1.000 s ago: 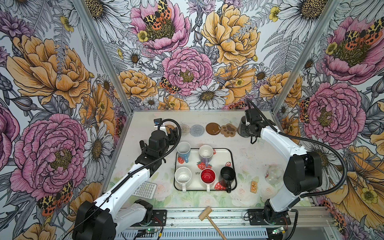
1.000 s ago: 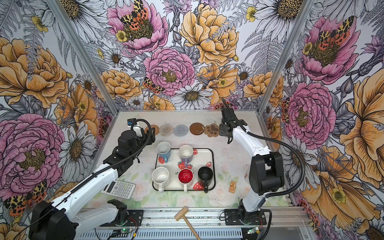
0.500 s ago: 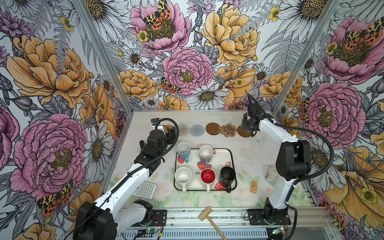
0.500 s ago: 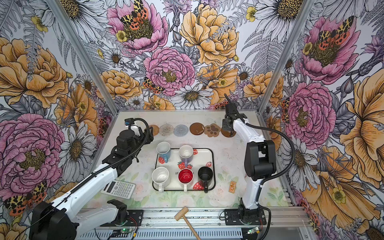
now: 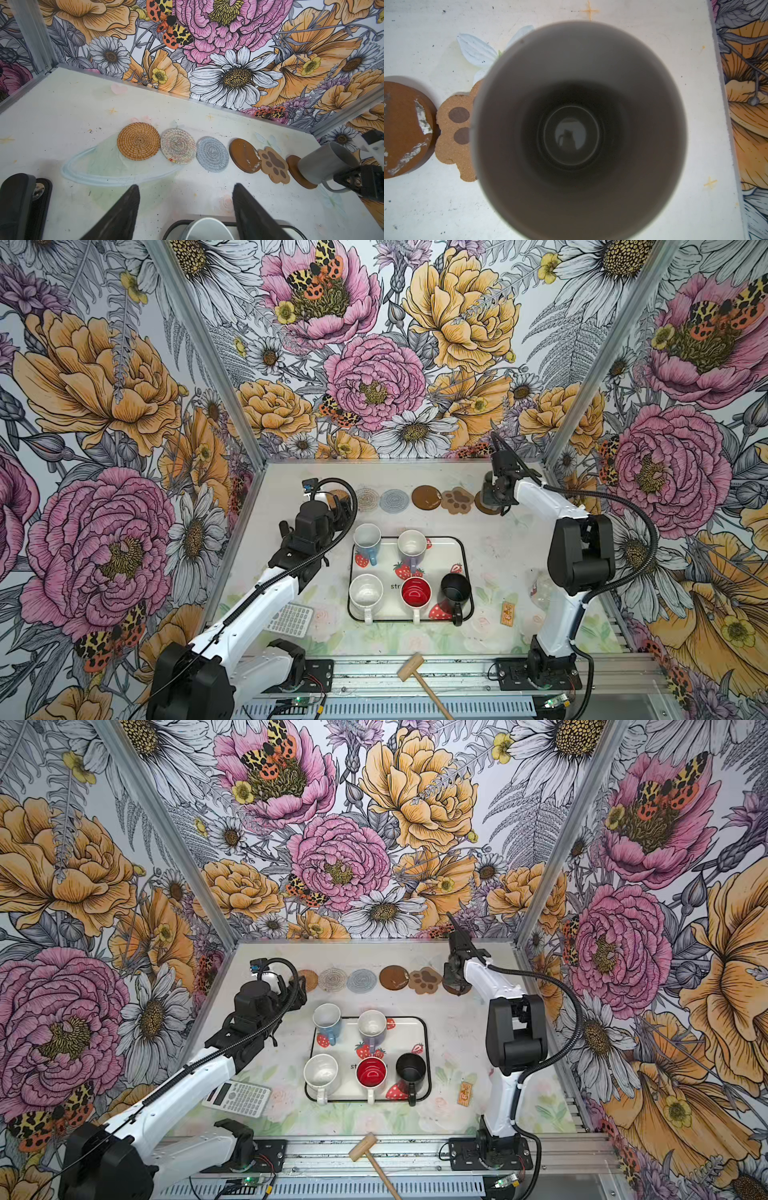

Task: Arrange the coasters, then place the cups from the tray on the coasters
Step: 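Lower the grey mug with the right gripper onto the far brown round coaster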

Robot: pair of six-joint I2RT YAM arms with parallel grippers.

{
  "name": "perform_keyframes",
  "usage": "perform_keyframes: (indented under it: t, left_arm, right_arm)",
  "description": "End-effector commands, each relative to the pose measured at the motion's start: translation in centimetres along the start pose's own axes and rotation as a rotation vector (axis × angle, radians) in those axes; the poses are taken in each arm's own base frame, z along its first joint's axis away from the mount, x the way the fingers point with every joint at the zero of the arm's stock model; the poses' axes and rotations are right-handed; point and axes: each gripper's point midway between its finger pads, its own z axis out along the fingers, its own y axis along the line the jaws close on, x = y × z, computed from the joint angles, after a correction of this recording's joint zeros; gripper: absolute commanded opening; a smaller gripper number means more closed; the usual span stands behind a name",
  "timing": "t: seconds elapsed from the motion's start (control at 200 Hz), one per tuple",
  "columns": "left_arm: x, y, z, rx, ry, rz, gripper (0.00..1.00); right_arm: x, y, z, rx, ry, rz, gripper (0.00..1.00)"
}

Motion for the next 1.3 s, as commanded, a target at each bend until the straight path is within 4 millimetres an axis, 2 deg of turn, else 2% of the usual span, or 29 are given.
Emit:
perform_keyframes:
  t: [0.0,0.706,1.296]
  left_arm:
    - [0.2,0.6,0.1,-0.016,0.005,-0.020,0.72]
    - [0.4,0.4,0.3,-0.004,0.011,-0.021,0.73]
    - [0.2,0.3,0.1,0.008,0.007,-0.023,0.73]
  right_arm:
    - [-3.9,-0.2,-1.0,-0.006,-0.134,0.042,0.00]
    - [-3.7,-0.1,0.6,-0.035,-0.111,0.057,0.00]
    - [-2.9,-0.4,0.9,-0.019,-0.096,0.079,0.00]
